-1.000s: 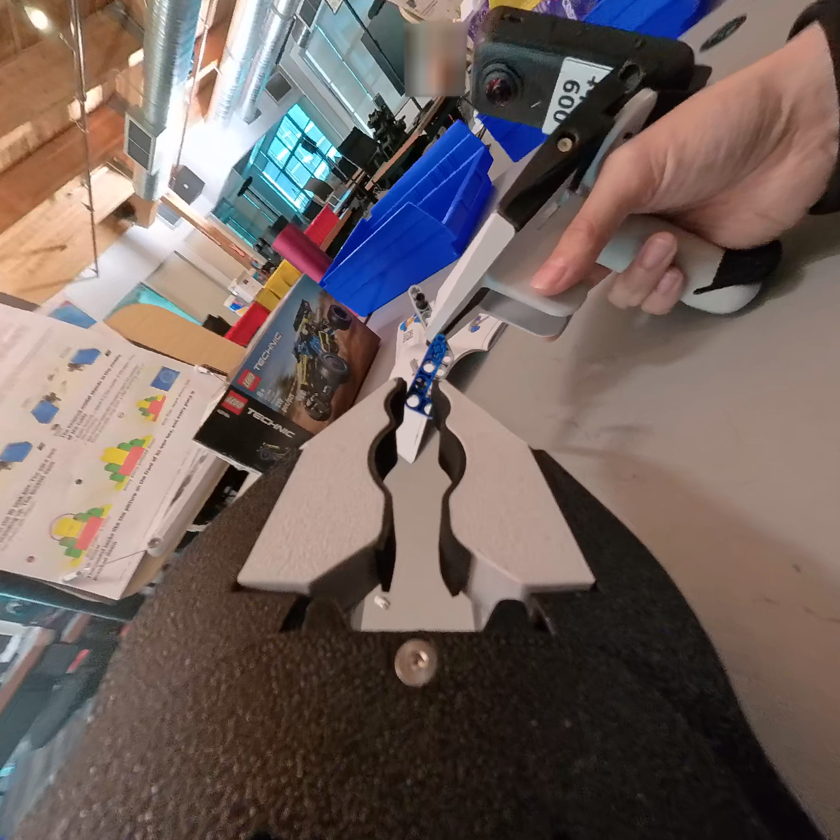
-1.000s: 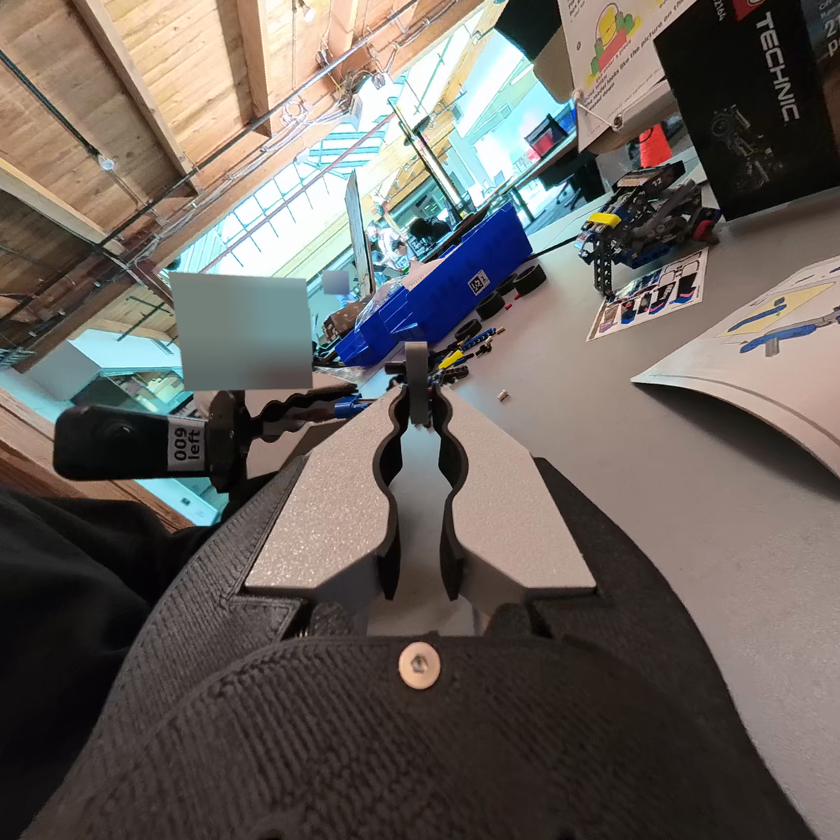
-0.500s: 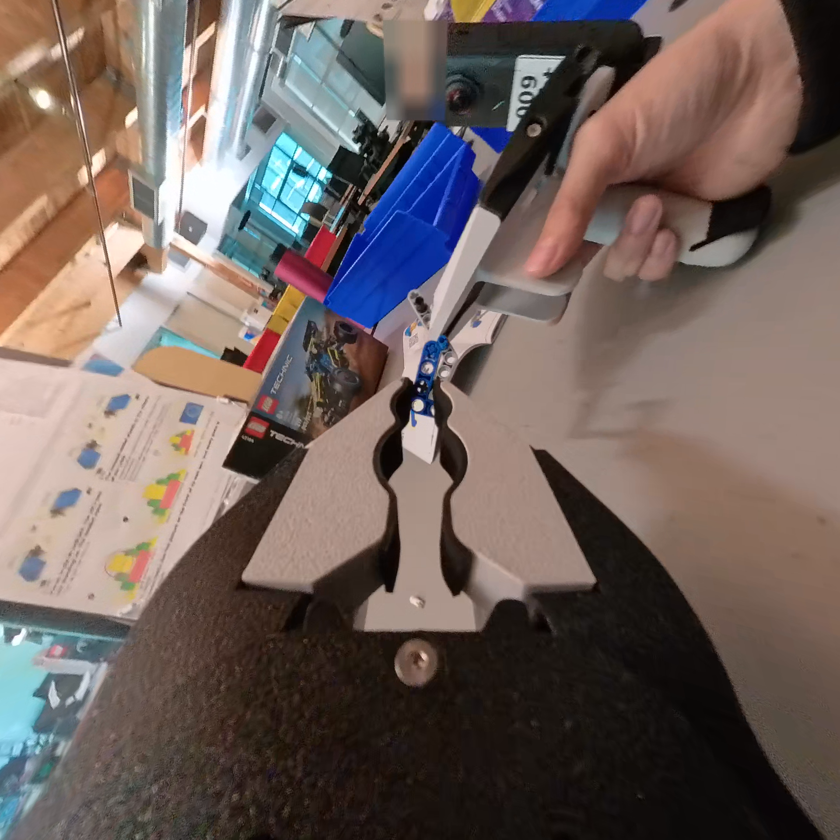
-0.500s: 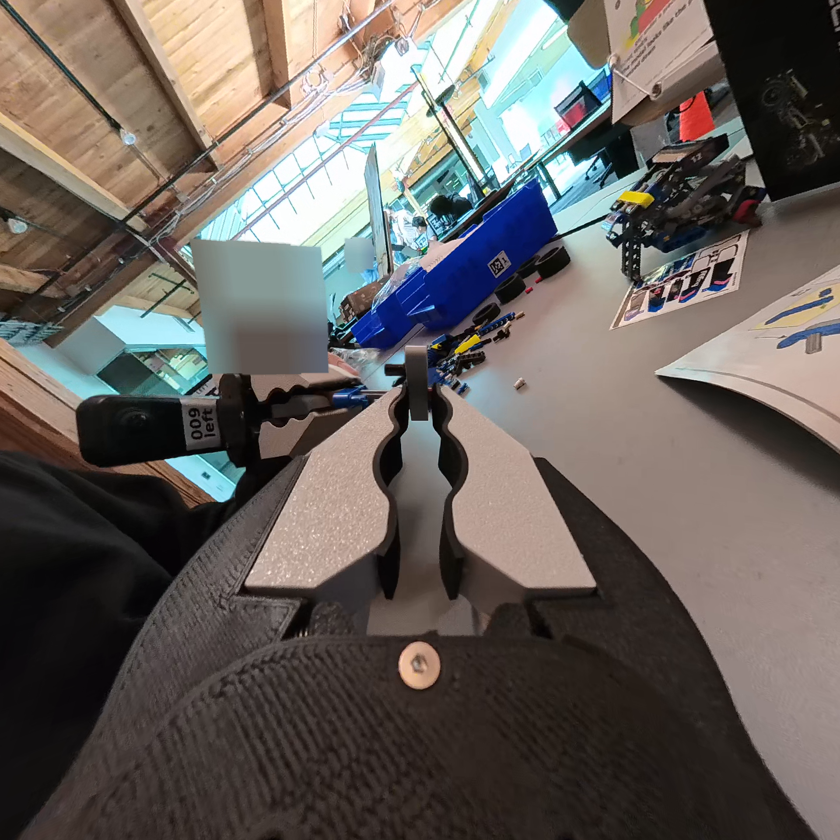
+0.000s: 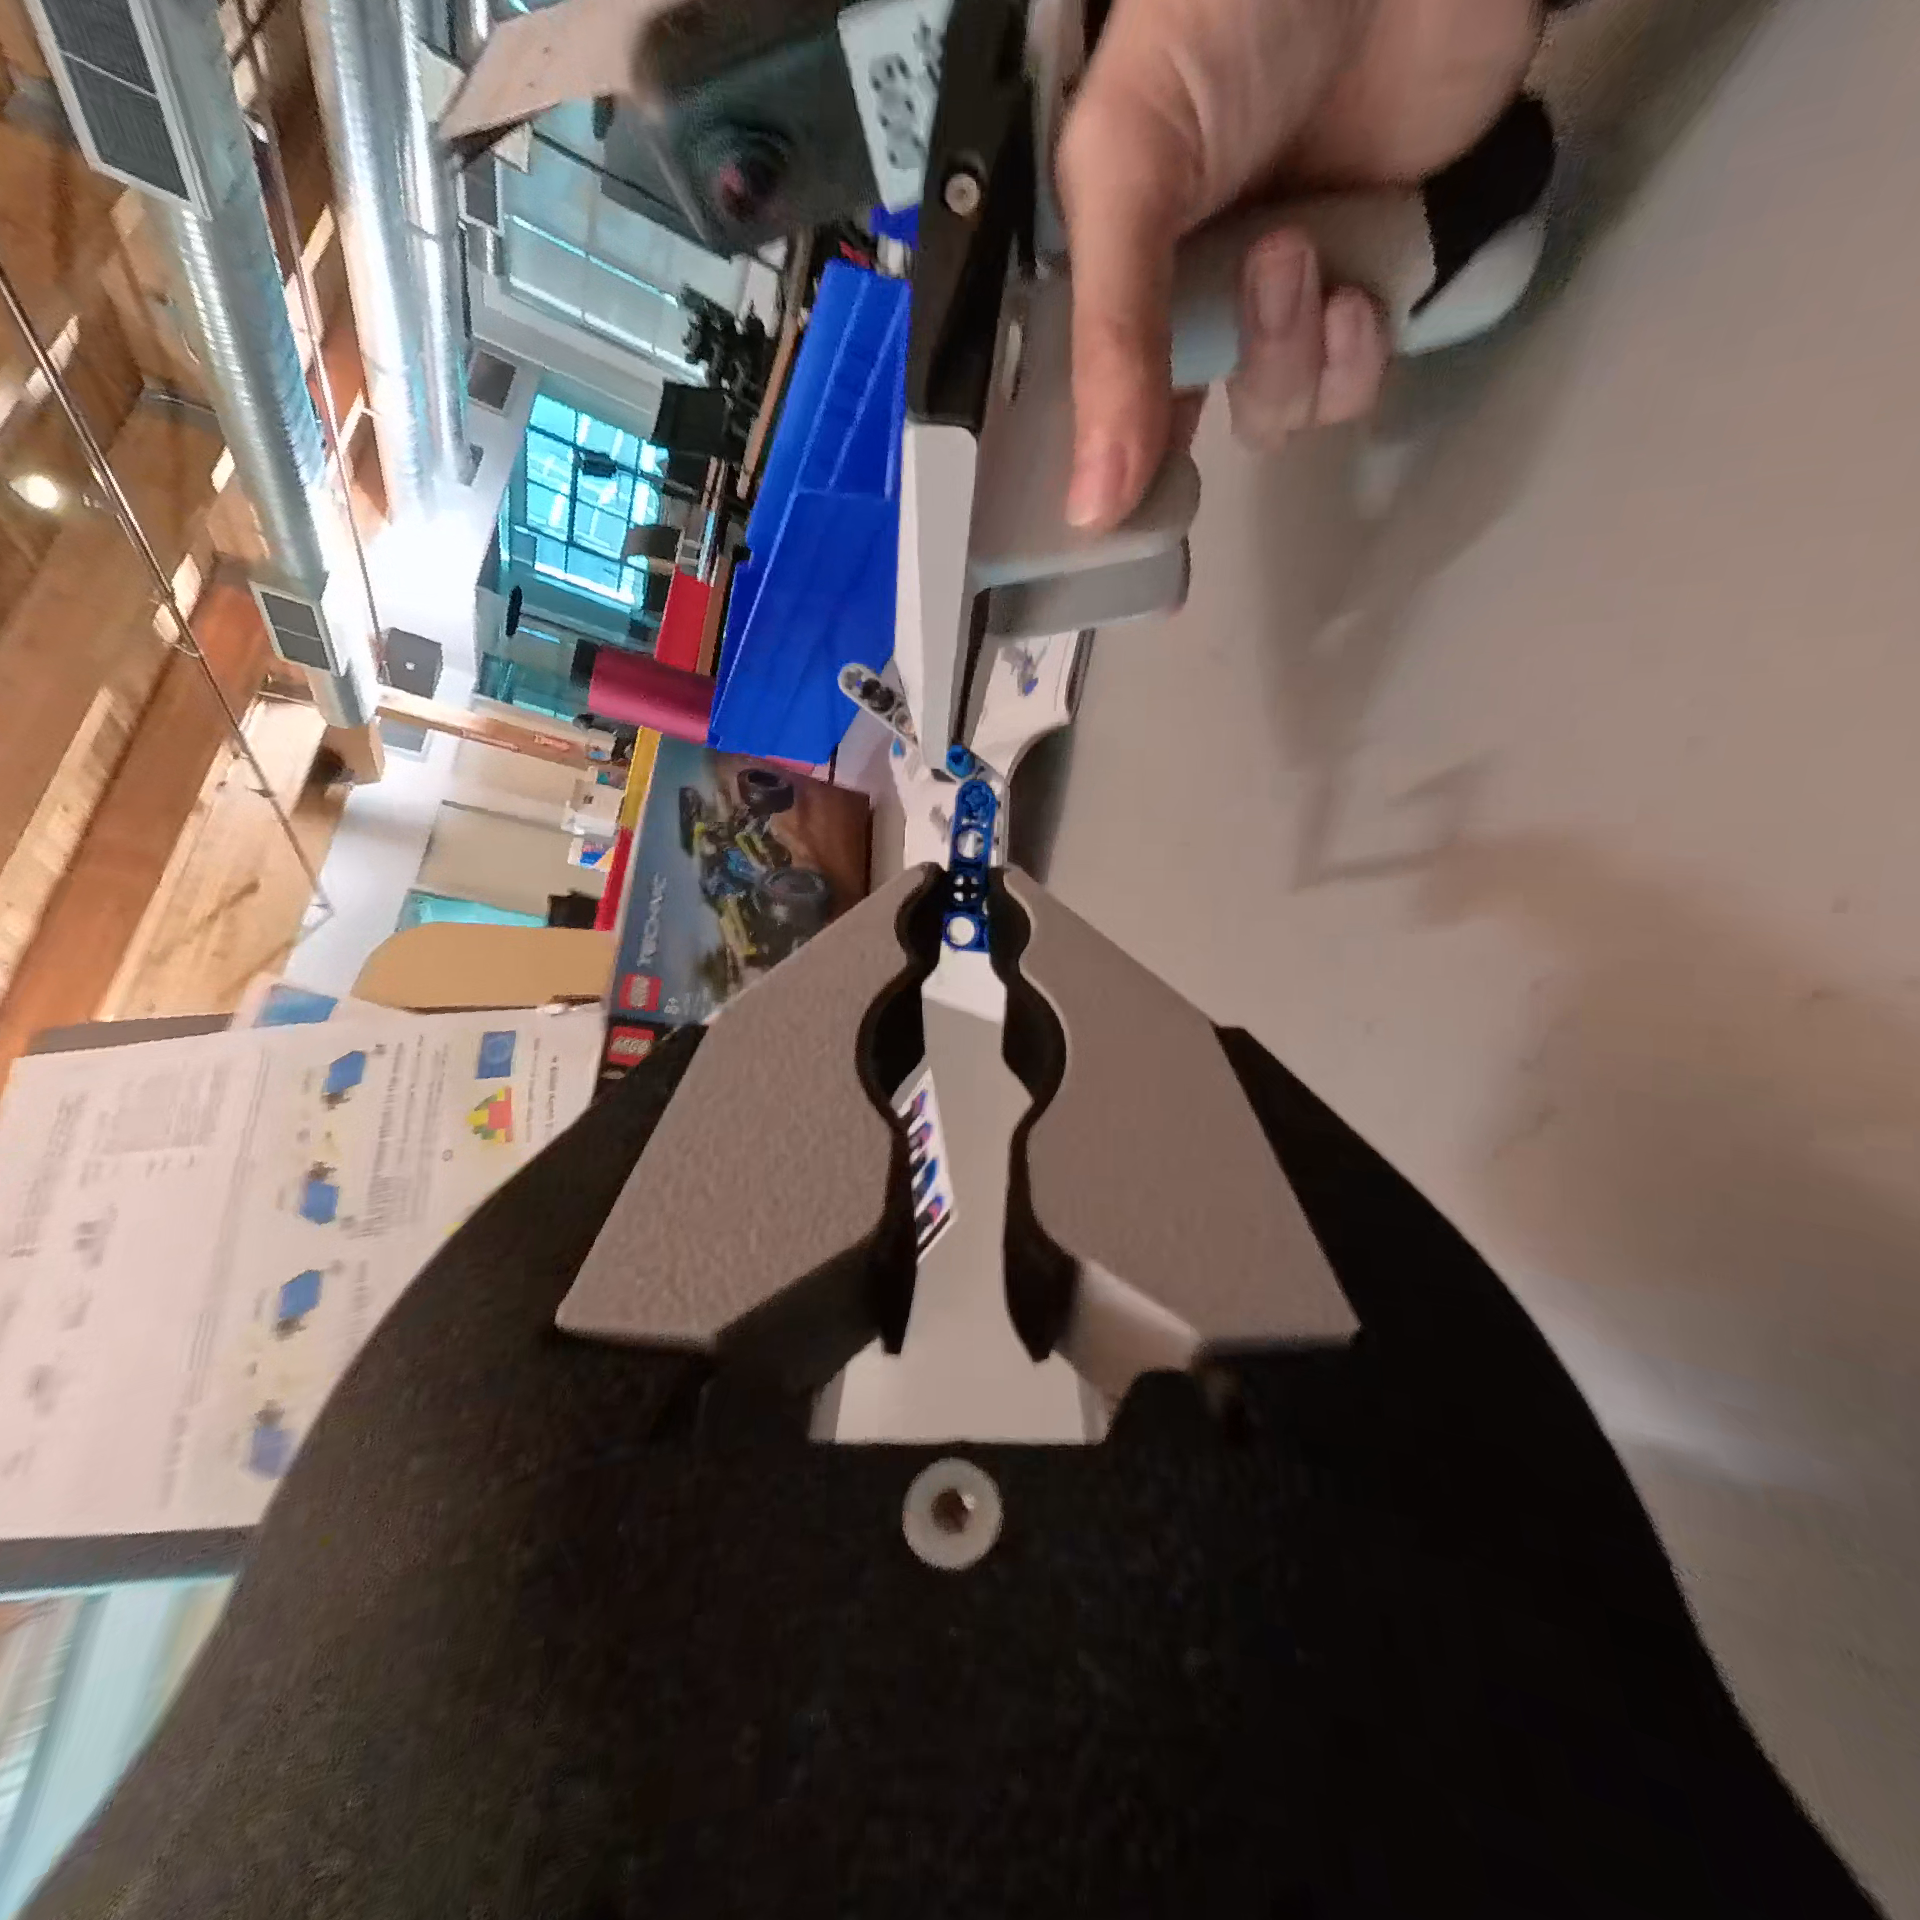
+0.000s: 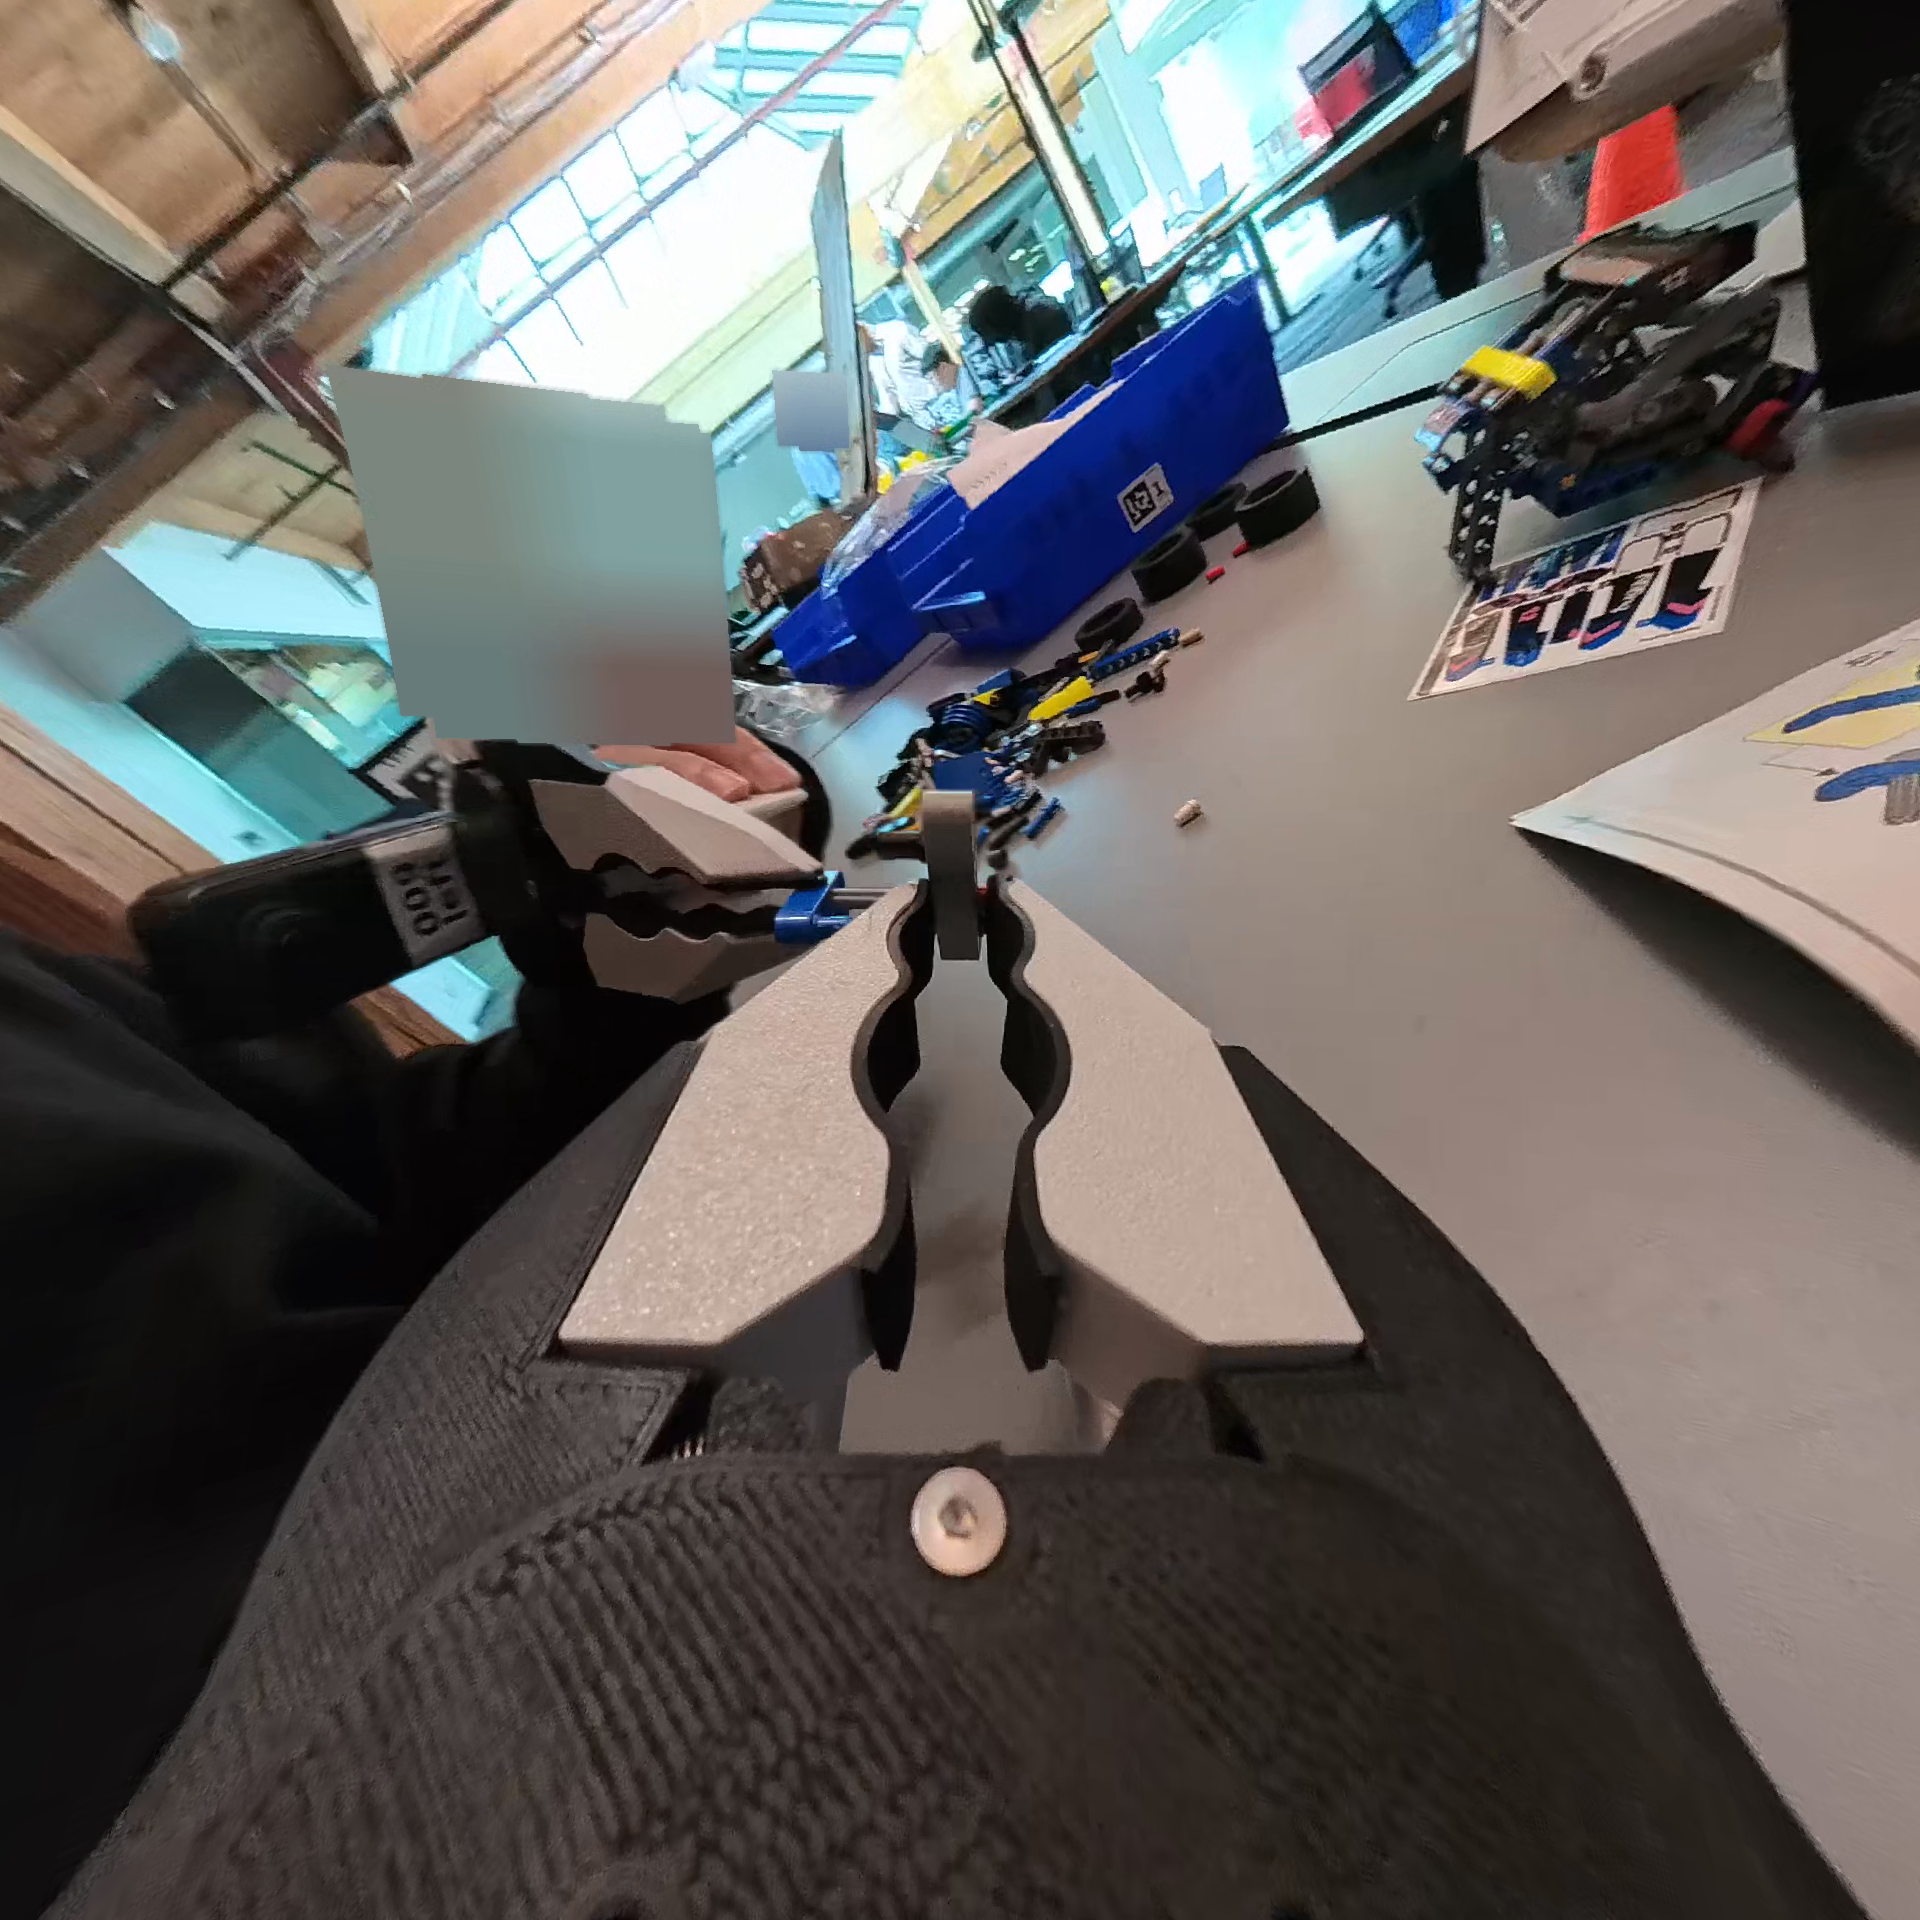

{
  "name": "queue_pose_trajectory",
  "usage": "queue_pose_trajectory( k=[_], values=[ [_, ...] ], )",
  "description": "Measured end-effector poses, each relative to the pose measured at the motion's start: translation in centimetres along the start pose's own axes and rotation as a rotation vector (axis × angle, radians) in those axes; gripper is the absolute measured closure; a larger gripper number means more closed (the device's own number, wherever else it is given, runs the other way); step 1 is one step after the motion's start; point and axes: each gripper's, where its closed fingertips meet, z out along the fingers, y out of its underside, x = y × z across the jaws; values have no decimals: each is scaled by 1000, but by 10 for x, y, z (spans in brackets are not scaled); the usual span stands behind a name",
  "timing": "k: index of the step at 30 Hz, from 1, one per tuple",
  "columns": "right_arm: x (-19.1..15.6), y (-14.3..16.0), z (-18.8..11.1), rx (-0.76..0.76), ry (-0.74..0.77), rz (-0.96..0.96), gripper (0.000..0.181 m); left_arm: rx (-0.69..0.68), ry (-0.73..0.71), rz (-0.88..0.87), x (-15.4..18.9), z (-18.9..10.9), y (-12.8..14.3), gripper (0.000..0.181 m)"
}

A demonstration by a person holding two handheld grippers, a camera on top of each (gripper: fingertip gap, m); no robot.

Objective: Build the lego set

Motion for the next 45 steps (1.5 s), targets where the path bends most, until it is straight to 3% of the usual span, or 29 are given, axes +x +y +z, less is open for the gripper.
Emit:
queue_pose_trajectory(
  k=[3,5,11,18,22,26,34,37,41,45],
  values=[
    [3,6,0,-29,1,42,172,14,67,-203,4,4,2,177],
    [-3,9,2,-47,-30,46,172,9,102,-247,9,6,5,176],
    [-6,7,4,-30,-53,57,172,9,53,-151,8,8,7,177],
    [-14,-1,4,9,-44,-150,173,-6,-41,5,0,5,6,176],
    [-19,-6,4,42,-51,-198,173,-5,-62,-24,-5,4,2,170],
    [-21,-13,2,93,-68,-181,173,59,-26,-214,-7,4,-1,158],
    [-50,-26,-7,202,-159,-408,174,352,285,-994,-12,-5,-17,127],
    [-60,-21,-5,196,-173,-523,173,405,367,-1039,-6,-7,-27,127],
    [-67,-24,-5,237,-179,-561,174,453,355,-1007,-5,-7,-38,140],
    [-74,-37,-8,372,-197,-503,174,584,286,-1128,-20,-7,-49,141]
  ],
)
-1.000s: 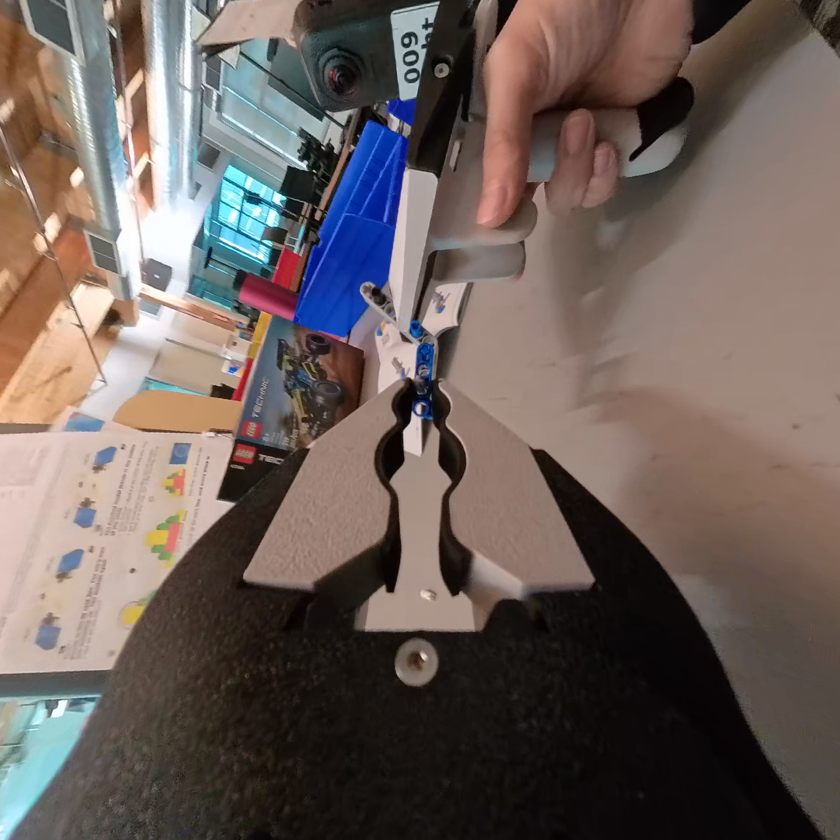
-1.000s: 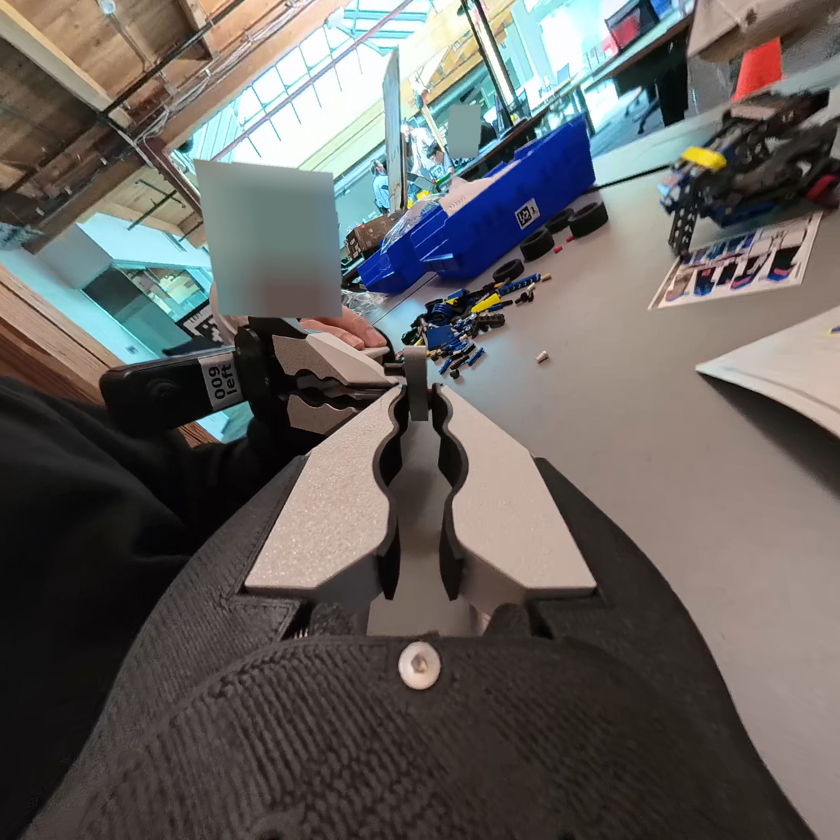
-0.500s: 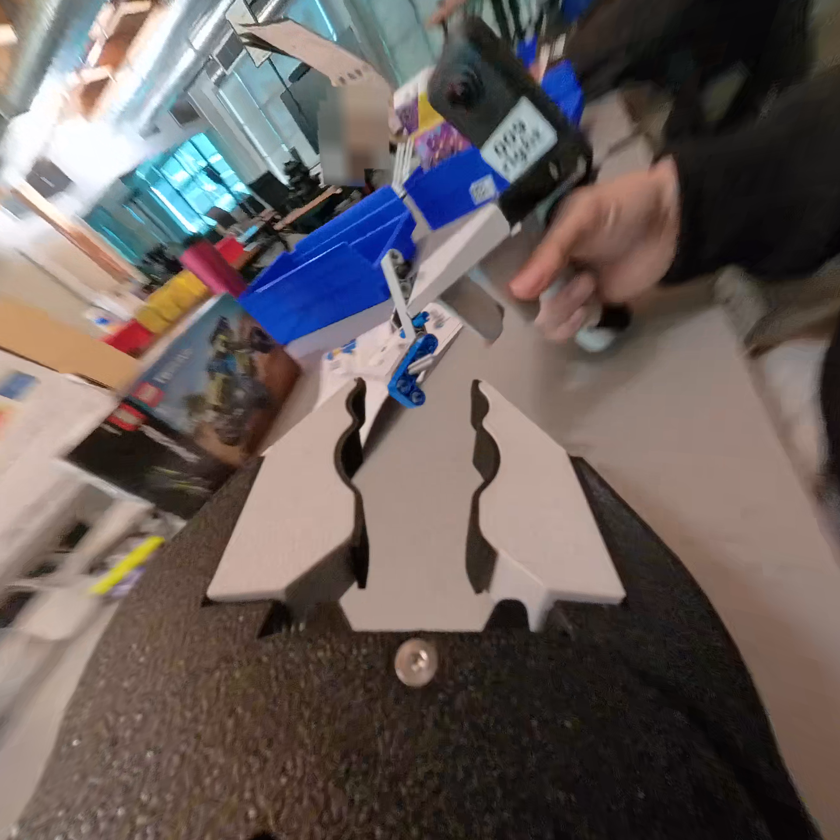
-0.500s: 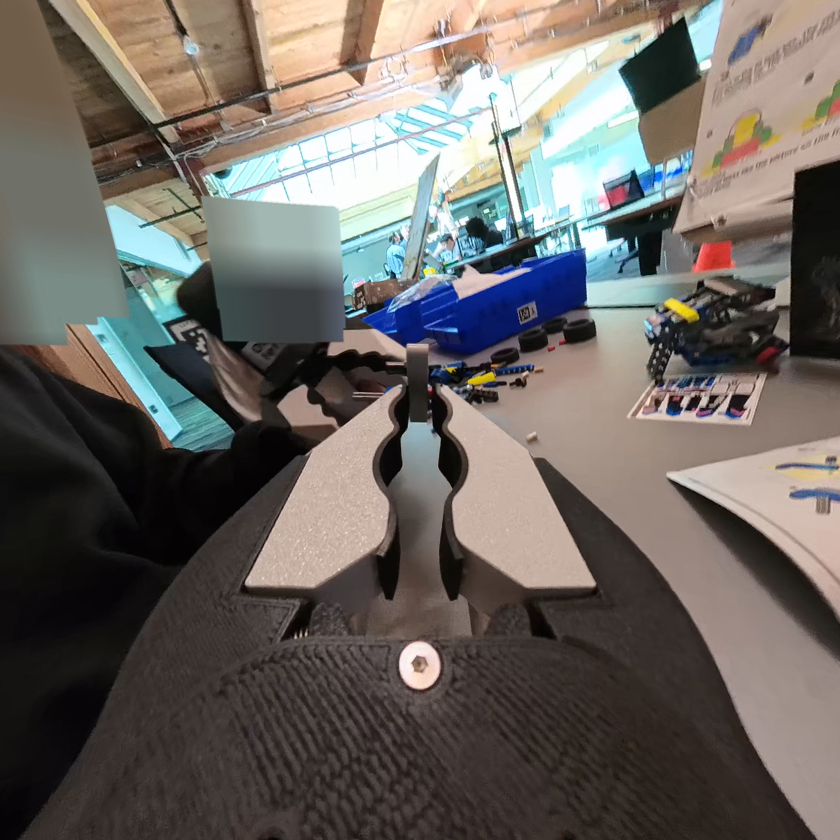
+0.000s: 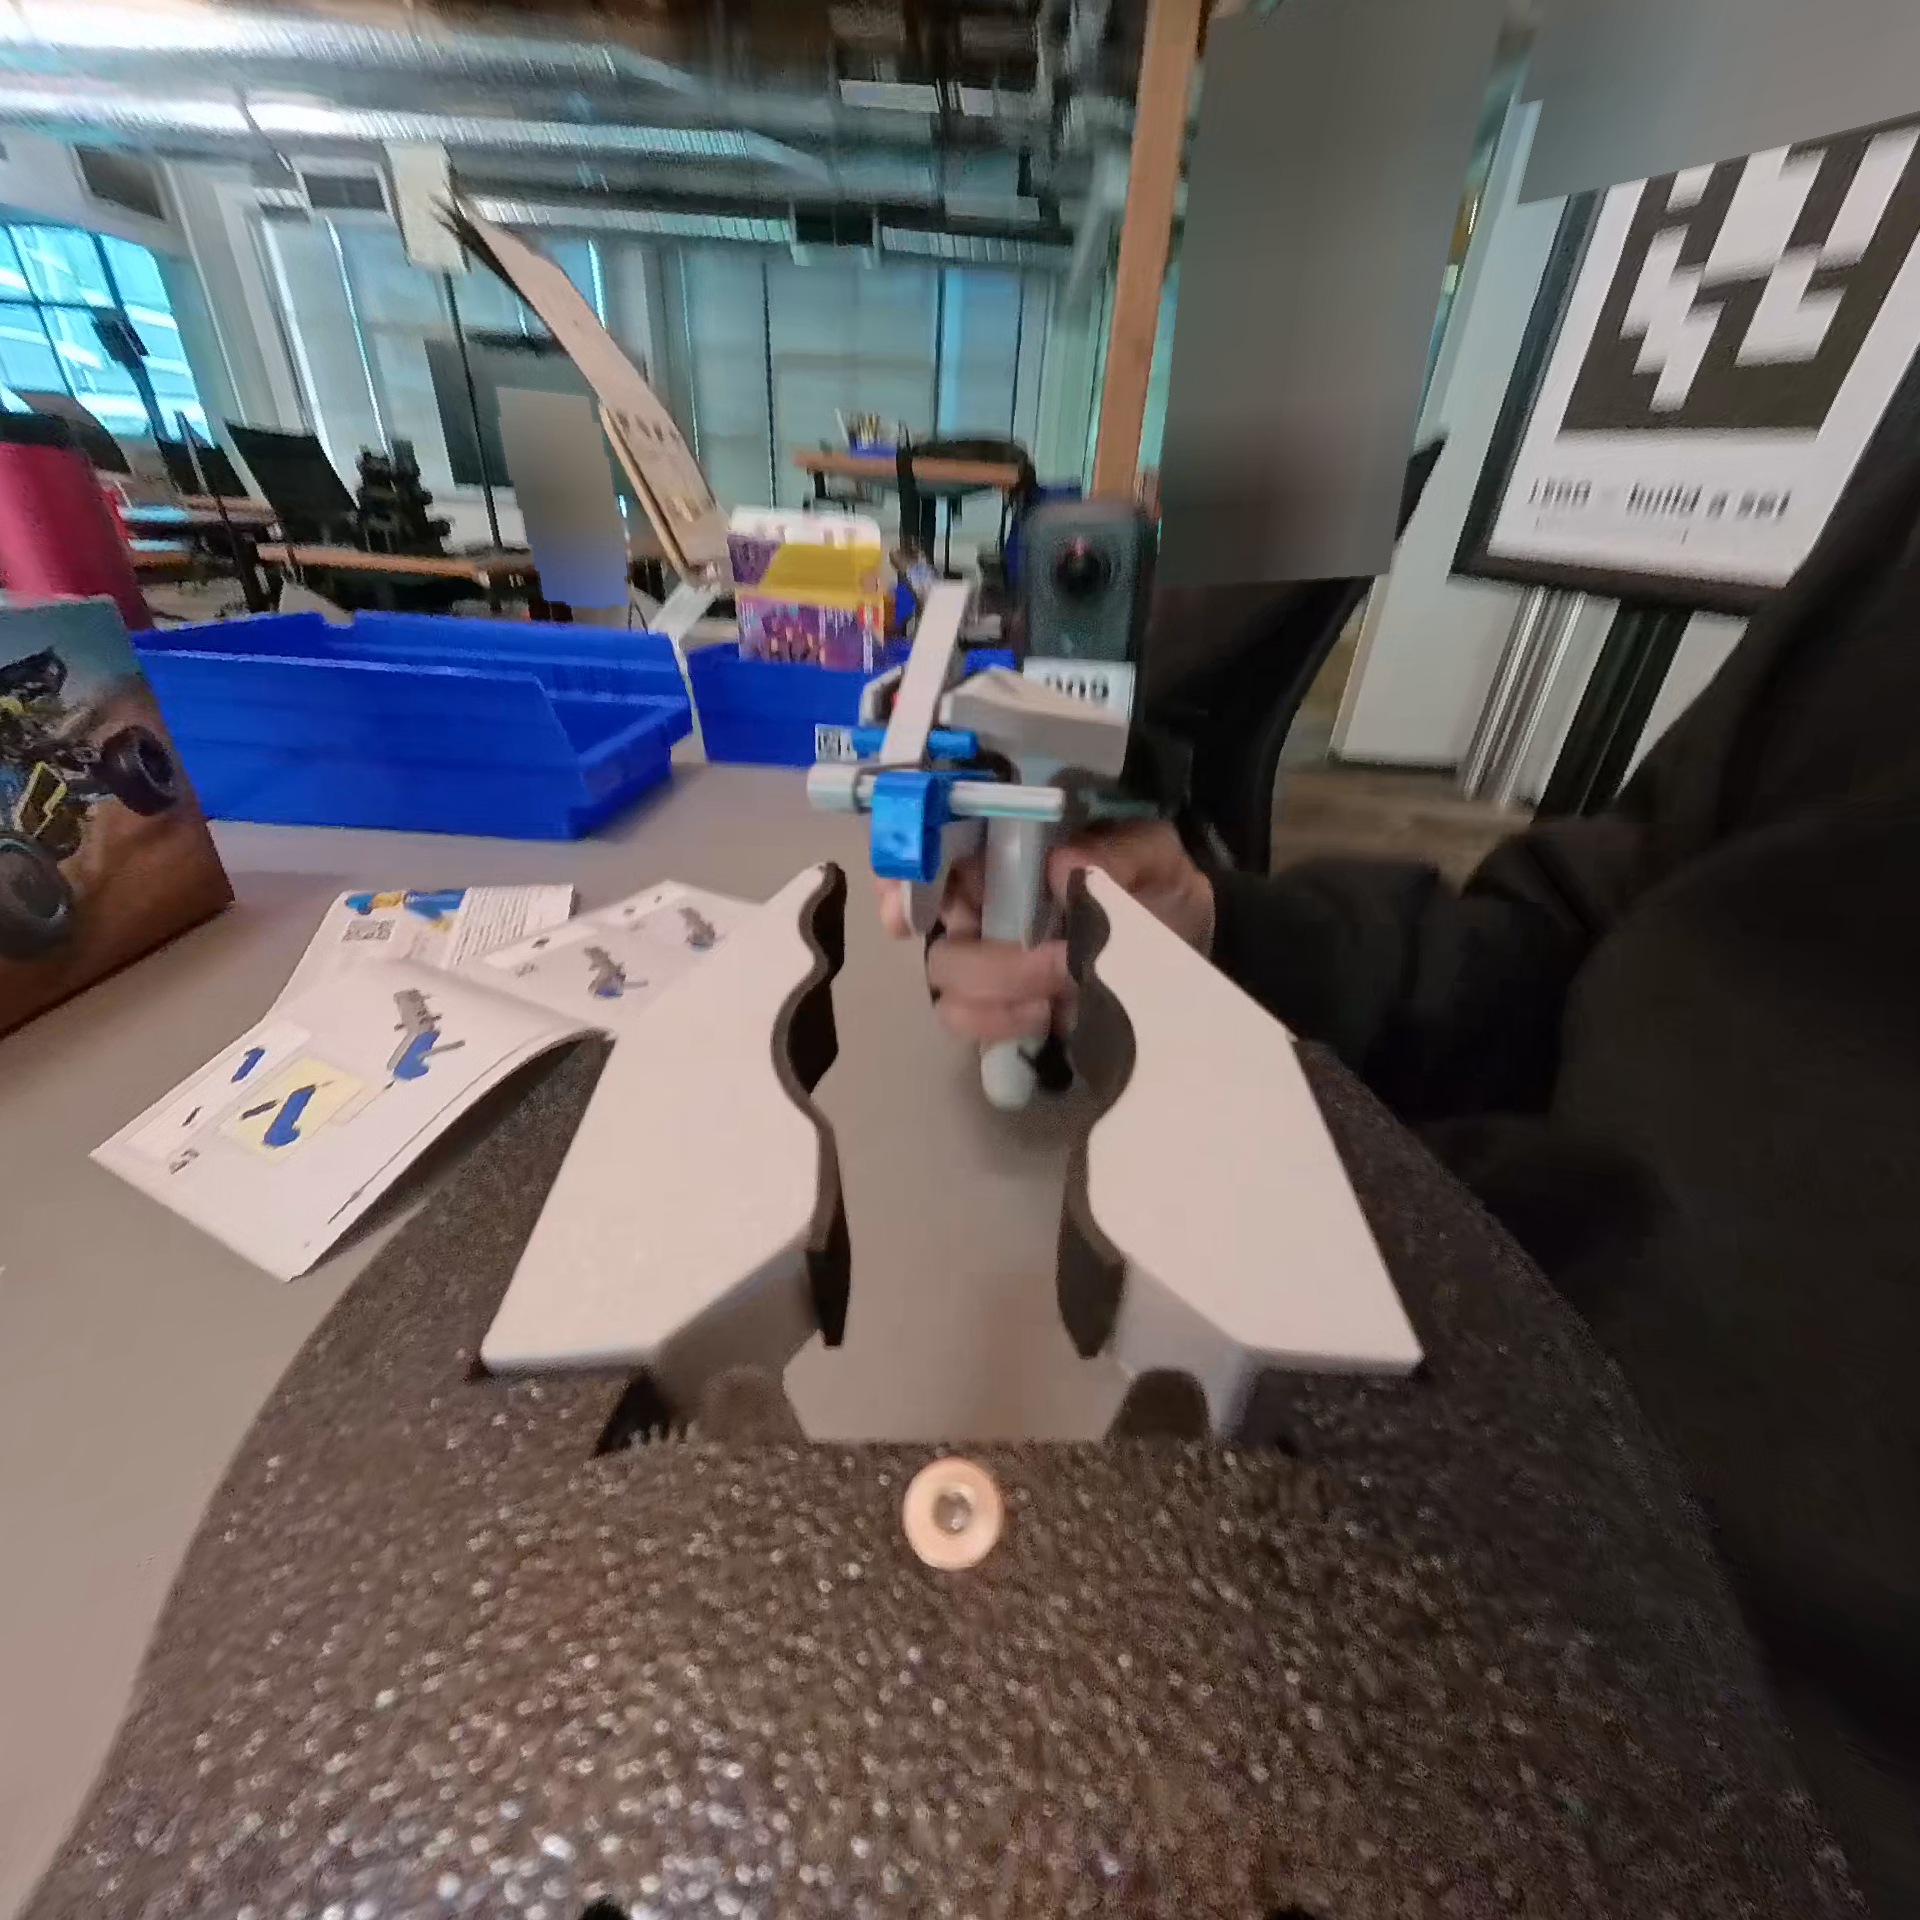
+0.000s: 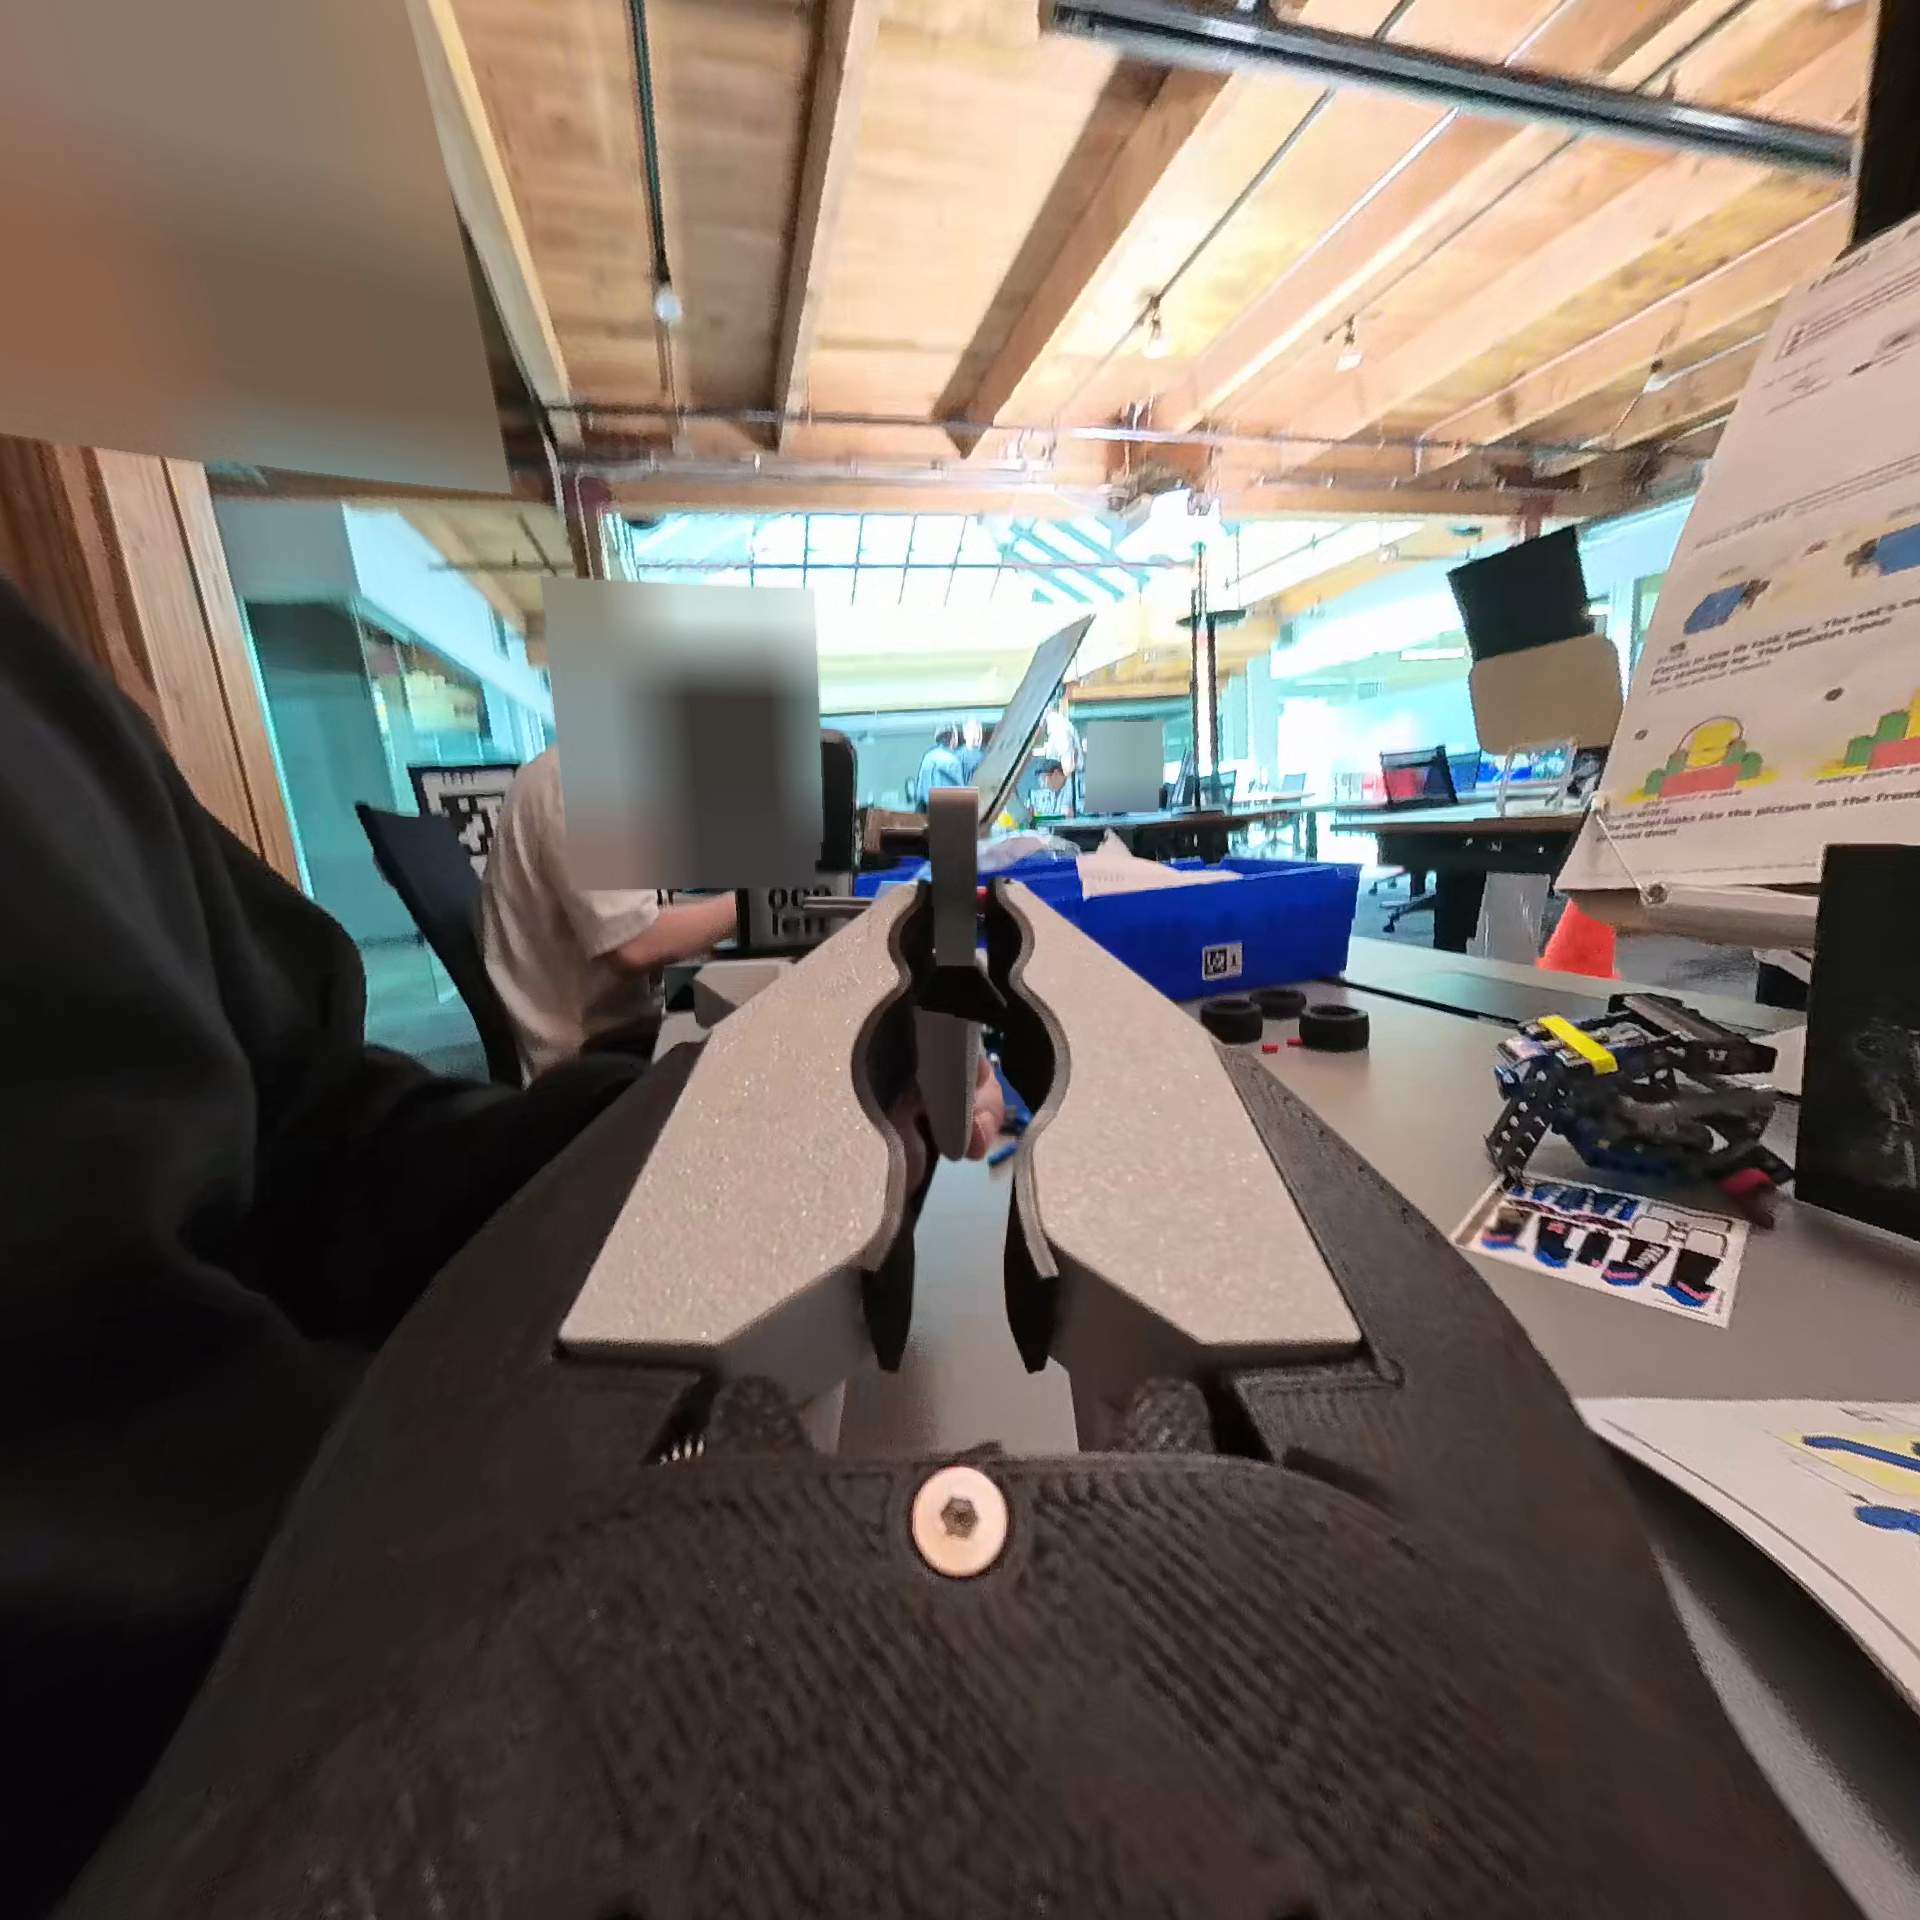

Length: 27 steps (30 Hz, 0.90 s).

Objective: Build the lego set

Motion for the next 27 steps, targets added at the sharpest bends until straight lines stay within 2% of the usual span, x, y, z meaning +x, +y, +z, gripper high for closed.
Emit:
queue_pose_trajectory(
  k=[4,7,13,17,27],
  values=[
    [-1,-3,5,81,38,16,173,206,-3,-129,0,1,-20,148],
    [-3,-6,7,124,29,57,173,277,27,-182,3,-1,-26,150],
    [-8,-6,10,148,33,48,174,325,40,-237,1,-4,-30,161],
    [-8,-6,10,145,38,35,174,324,73,-250,5,-4,-30,155],
    [-7,-7,9,159,34,55,173,340,112,-291,6,-5,-31,154]
  ],
)
